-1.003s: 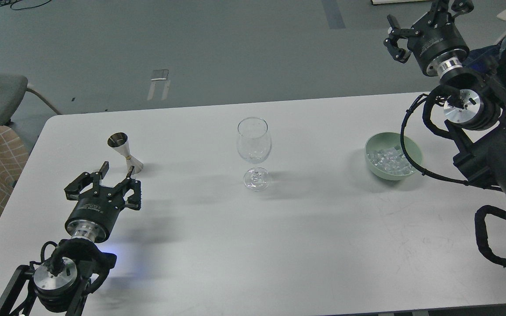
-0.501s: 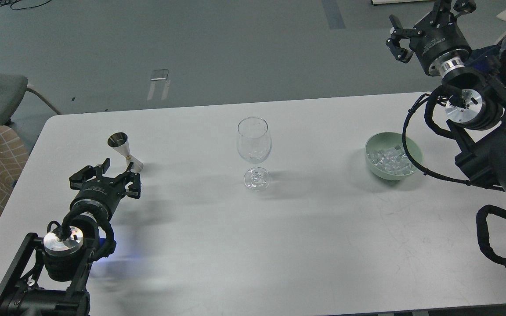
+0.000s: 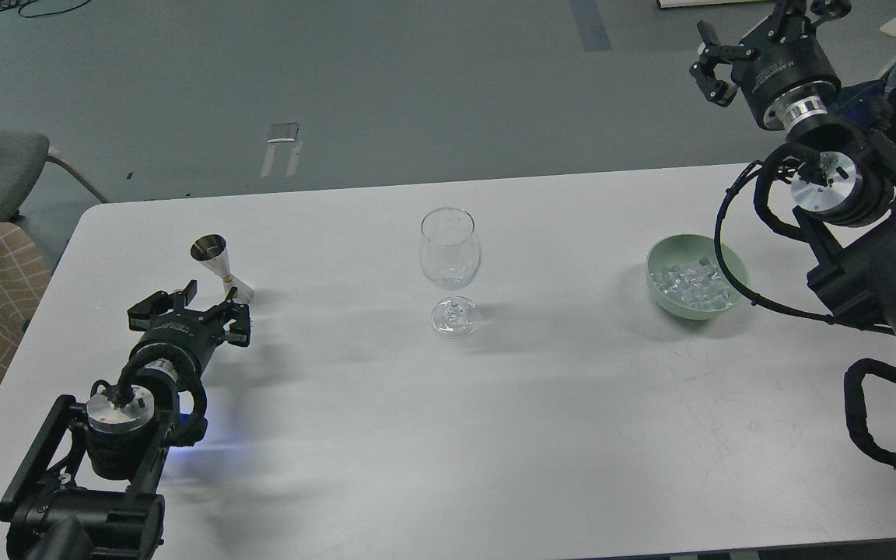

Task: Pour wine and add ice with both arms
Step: 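Close the left gripper around the silver jigger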

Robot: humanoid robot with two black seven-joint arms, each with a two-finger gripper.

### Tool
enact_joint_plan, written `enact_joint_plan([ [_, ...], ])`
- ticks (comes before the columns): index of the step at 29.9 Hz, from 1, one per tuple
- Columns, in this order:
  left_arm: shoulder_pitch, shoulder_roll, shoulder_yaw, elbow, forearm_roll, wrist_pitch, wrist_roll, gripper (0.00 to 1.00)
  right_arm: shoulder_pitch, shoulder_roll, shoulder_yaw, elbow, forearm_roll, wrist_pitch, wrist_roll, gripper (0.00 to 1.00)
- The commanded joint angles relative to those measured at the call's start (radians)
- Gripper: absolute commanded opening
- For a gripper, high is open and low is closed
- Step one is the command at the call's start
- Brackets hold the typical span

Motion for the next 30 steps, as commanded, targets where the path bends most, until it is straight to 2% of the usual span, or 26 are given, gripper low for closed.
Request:
enact_joint_plan([
  [1, -0.035, 0.001, 0.004, 0.067, 0.001, 0.000, 0.014, 0.54, 0.001, 0.000, -0.003, 0.000, 0.000, 0.000, 0.000, 1.00],
  [27, -0.124, 0.003, 0.003, 0.162, -0.001, 0.009, 0.020, 0.53, -0.001, -0.018, -0.003, 0.000, 0.000, 0.000, 0.000, 1.00],
  [30, -0.124, 0.001, 0.003, 0.167, -0.001, 0.011, 0.019, 0.50, -0.002, -0.020, -0.004, 0.002, 0.000, 0.000, 0.000, 1.00],
])
